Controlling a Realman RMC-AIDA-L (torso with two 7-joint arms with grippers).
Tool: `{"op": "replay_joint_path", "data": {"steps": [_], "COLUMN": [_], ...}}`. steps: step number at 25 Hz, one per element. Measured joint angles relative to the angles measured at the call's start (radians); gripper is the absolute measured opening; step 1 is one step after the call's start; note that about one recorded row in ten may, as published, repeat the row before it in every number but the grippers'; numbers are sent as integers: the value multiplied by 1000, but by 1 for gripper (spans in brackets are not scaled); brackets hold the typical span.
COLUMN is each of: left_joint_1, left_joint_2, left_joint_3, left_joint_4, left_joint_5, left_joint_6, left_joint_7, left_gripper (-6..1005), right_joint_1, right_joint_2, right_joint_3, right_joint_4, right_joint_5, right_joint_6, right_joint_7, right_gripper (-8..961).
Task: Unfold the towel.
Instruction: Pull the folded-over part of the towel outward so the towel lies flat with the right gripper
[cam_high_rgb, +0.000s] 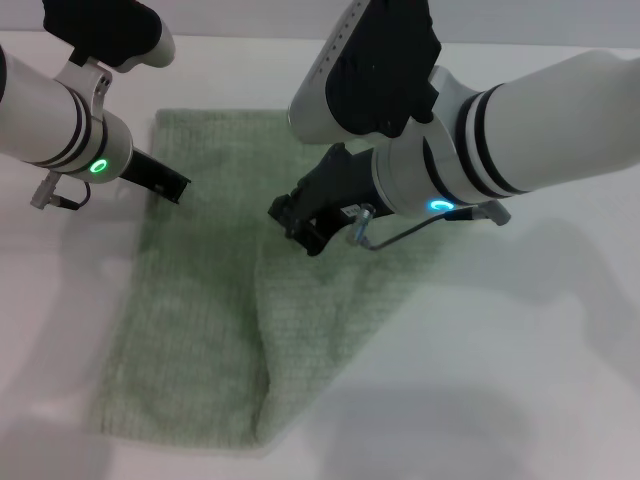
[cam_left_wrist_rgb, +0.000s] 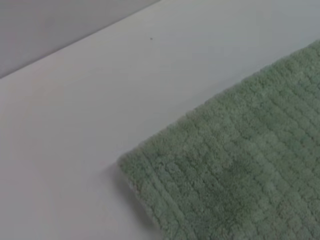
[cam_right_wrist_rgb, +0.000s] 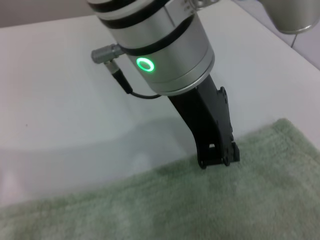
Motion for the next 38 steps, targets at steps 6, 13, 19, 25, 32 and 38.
{"op": "replay_joint_path", "data": {"steps": [6, 13, 19, 25, 32, 38], "left_joint_1": [0, -6, -8, -10, -11, -11], "left_joint_2": [0, 2, 1, 0, 0, 0], "left_joint_3": [0, -3, -5, -3, 1, 2], "left_joint_4": [-2, -2, -2, -2, -2, -2], "left_joint_5": [3, 3, 15, 15, 17, 18], "left_joint_6": [-2, -9, -11, -12, -13, -16], "left_joint_7": [-1, -1, -1, -3, -12, -12], "left_gripper": [44, 45, 46, 47, 48, 48], "right_joint_1": [-11, -35, -63, -75, -77, -82], "right_joint_2": [0, 1, 1, 1, 0, 1], "right_joint_3": [27, 40, 62, 57, 56, 53], "right_joint_4": [54, 125, 225, 268, 324, 387], "right_joint_5": [-17, -69, -71, -71, -89, -105], "right_joint_6": [106, 186, 294, 359, 432, 519], "right_joint_7": [-2, 7, 9, 16, 44, 60], "right_gripper": [-3, -1, -3, -1, -2, 6]}}
